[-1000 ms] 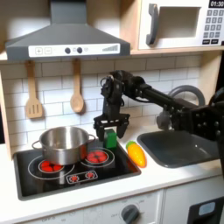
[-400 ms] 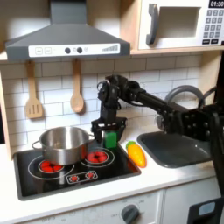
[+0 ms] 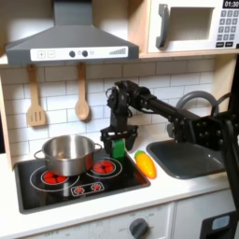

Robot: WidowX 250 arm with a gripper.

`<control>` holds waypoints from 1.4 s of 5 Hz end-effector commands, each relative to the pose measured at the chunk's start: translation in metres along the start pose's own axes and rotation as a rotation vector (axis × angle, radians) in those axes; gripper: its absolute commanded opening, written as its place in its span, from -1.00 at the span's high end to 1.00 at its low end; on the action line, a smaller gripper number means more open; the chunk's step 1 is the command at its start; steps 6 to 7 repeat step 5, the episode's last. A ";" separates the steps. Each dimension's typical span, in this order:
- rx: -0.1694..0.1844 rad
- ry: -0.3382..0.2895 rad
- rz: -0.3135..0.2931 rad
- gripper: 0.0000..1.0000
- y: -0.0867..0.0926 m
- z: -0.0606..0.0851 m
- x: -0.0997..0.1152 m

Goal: Reach green block

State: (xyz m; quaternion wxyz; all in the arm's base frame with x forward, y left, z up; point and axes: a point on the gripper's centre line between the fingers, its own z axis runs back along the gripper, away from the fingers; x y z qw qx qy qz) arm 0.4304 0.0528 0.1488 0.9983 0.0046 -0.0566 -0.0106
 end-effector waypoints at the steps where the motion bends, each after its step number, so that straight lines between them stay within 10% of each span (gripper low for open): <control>1: -0.011 0.041 0.017 -1.00 -0.004 -0.008 -0.009; 7: -0.006 0.038 0.042 -1.00 -0.003 -0.011 -0.013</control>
